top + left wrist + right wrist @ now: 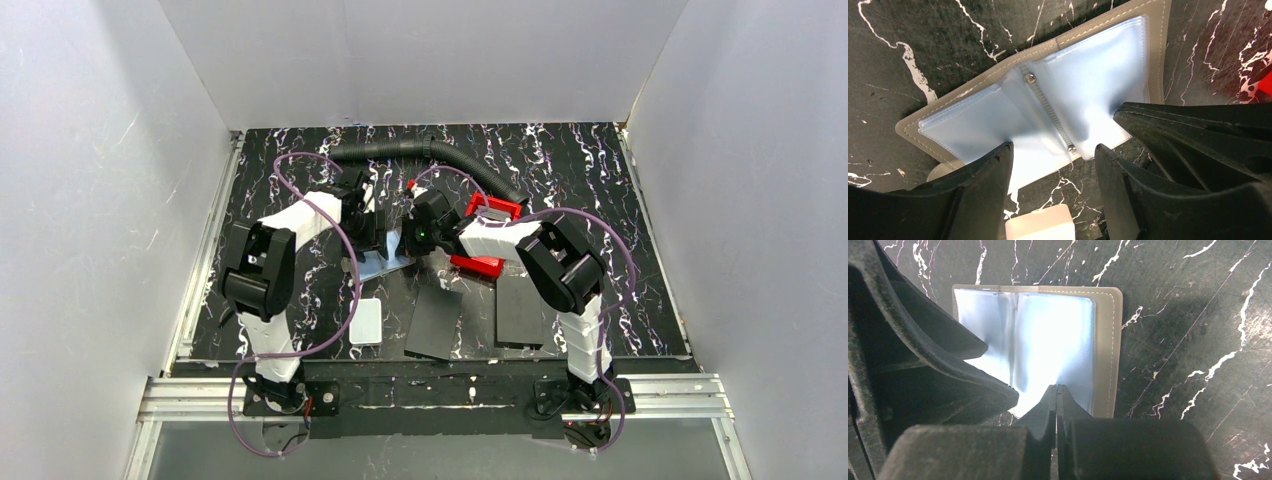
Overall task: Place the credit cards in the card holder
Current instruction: Open the card holder at the center of the board.
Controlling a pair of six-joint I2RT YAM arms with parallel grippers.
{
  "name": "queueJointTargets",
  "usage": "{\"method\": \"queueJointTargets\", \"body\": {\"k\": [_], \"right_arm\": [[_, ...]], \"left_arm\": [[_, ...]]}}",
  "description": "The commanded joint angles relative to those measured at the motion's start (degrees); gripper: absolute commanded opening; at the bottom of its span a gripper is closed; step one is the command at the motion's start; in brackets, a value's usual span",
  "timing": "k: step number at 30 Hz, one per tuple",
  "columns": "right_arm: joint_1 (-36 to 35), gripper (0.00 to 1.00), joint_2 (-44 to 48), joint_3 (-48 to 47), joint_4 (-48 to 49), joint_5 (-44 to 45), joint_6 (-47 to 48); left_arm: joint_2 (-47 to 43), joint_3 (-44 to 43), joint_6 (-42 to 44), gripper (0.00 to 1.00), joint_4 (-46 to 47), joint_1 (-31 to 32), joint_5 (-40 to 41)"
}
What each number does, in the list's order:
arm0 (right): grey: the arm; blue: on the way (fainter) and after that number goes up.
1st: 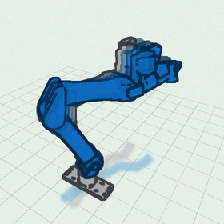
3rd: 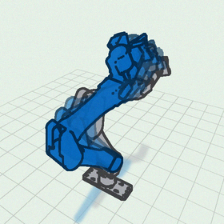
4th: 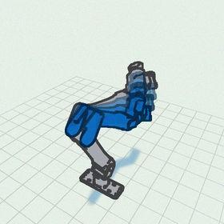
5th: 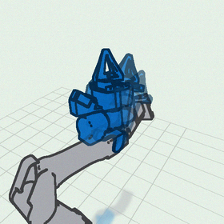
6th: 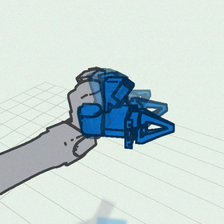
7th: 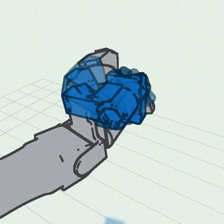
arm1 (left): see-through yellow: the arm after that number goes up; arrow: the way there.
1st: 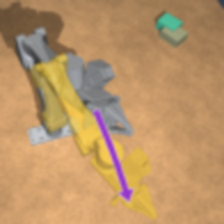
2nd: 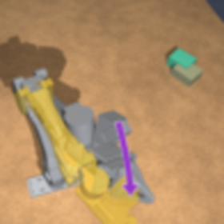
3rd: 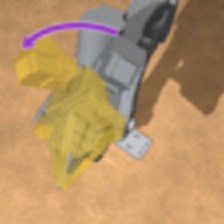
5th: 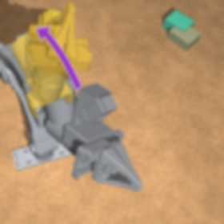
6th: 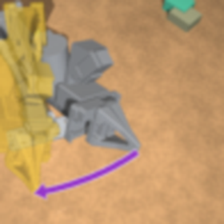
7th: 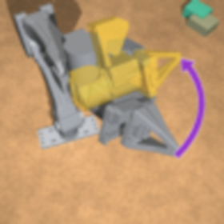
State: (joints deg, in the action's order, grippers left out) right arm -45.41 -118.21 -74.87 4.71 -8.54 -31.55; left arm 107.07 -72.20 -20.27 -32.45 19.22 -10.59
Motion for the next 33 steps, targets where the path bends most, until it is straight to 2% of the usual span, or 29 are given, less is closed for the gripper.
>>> {"method": "queueJointTargets", "body": {"k": [1, 4, 7, 10, 13, 15, 19, 25, 33], "right_arm": [[0.2, 0.01, -0.5, 2.7, -1.4, 3.4, 1.7], [0.3, 0.01, -0.5, 2.6, -1.4, 3.0, 1.8], [0.3, 0.01, -0.1, 2.6, -1.6, 2.9, 2.0], [0.3, 0.01, 0.6, 2.8, -1.6, 2.8, 1.9], [0.3, 0.01, 1.0, 2.6, -1.6, 2.6, 1.7], [0.2, 0.01, 1.2, 2.3, -1.7, 2.2, 1.4], [0.2, 0.01, 2.0, 1.8, -1.9, 1.8, 1.0], [0.1, 0.01, 3.8, -1.2, -4.2, 1.3, 1.2], [0.1, 0.01, 5.7, -3.5, -6.3, -0.1, 1.2]], "left_arm": [[-2.0, 2.2, 2.1, 0.57, -3.8, -0.9, 0.9], [-2.7, 2.9, 2.0, 0.52, -3.7, -1.9, 1.5], [-2.0, 2.2, 2.1, 0.51, -3.8, -2.5, 0.8], [-0.9, 0.7, 1.9, 0.59, -3.3, -2.5, -1.9], [-0.9, 1.0, 1.0, 0.63, -0.7, -2.3, -5.0], [0.1, 0.2, 0.2, 0.61, -0.8, -2.3, -3.8], [2.9, -1.5, 0.1, 0.47, -3.5, -2.2, 4.3], [3.9, -0.3, 0.4, 0.49, -3.7, -1.1, 7.3], [-0.3, -0.1, 1.9, 0.54, -4.0, -1.0, 5.1]]}}
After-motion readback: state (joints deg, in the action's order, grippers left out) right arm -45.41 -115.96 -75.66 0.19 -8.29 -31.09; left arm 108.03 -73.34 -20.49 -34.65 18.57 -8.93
